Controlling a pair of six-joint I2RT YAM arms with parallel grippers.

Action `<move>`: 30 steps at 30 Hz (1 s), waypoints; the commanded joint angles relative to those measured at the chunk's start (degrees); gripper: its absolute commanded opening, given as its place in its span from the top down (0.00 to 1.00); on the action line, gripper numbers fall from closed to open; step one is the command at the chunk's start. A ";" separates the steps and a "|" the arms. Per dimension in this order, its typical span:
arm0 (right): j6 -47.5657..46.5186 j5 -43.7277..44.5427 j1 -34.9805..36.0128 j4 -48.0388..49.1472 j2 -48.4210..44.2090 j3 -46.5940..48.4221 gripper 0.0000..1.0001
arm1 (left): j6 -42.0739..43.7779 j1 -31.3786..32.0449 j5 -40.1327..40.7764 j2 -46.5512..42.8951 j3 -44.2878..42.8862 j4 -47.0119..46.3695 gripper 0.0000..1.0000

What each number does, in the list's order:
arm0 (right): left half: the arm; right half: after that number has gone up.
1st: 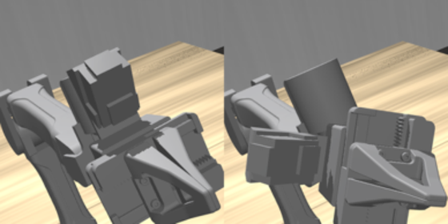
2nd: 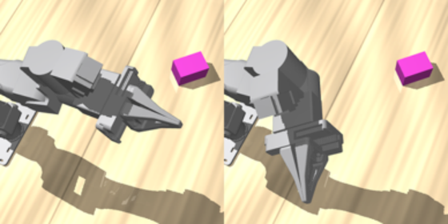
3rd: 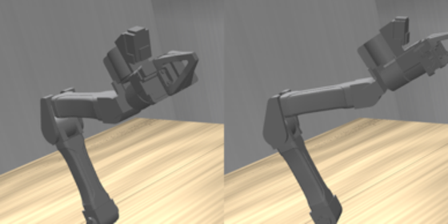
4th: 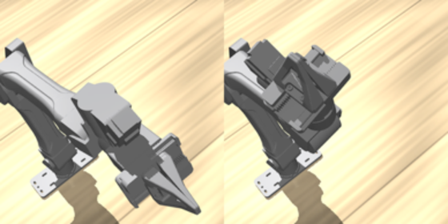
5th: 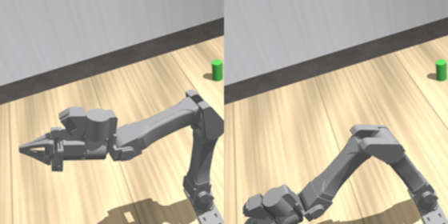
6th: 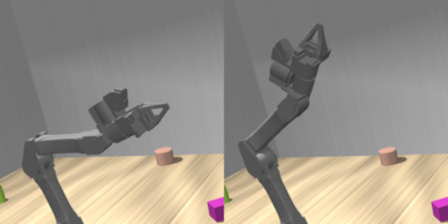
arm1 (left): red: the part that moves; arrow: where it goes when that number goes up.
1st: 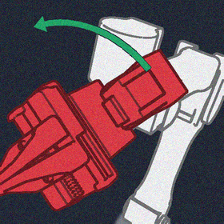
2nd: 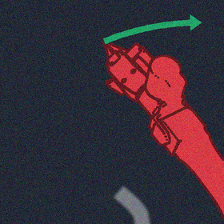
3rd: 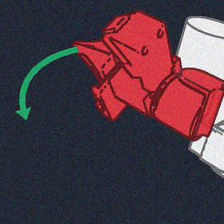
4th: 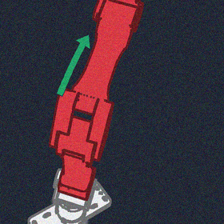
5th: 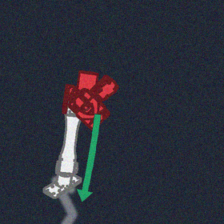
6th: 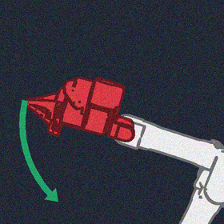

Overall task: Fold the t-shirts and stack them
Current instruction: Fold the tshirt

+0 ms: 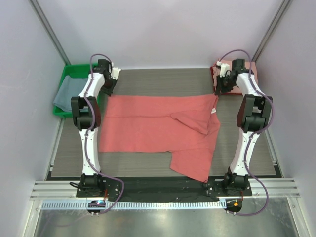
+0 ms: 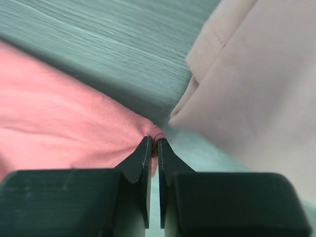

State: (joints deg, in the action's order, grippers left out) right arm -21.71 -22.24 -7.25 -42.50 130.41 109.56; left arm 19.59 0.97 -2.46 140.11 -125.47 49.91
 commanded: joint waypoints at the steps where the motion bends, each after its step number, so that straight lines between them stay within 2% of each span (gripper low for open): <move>1: -0.08 -0.61 0.13 0.23 -14.62 1.62 0.99 | -1.57 -0.45 -0.35 -11.60 -0.13 -2.53 1.00; 9: -3.51 -0.26 0.13 0.23 -31.34 -0.66 0.99 | -2.81 -0.53 -1.85 -29.27 2.42 -3.07 1.00; 16: -7.37 0.71 0.13 0.14 -48.47 -8.47 0.99 | -3.07 -0.45 -0.27 -45.35 12.77 -4.47 1.00; 21: -9.31 0.18 0.13 -1.00 -65.00 -14.28 0.99 | -3.16 -0.62 0.09 -57.56 18.41 -3.77 1.00; 27: -9.84 -0.35 0.13 -8.20 -78.61 -12.01 0.99 | -0.88 -0.62 0.00 -77.60 29.30 -8.41 1.00; 30: -9.93 -0.35 0.13 -11.89 -81.36 -7.71 0.99 | -0.44 -0.62 -0.26 -84.82 32.30 -10.36 1.00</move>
State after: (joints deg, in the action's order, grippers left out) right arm -30.55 -22.57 -6.87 -51.68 51.66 97.54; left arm 17.54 0.93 -3.16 61.73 -93.82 45.87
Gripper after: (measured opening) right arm 0.110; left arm 0.005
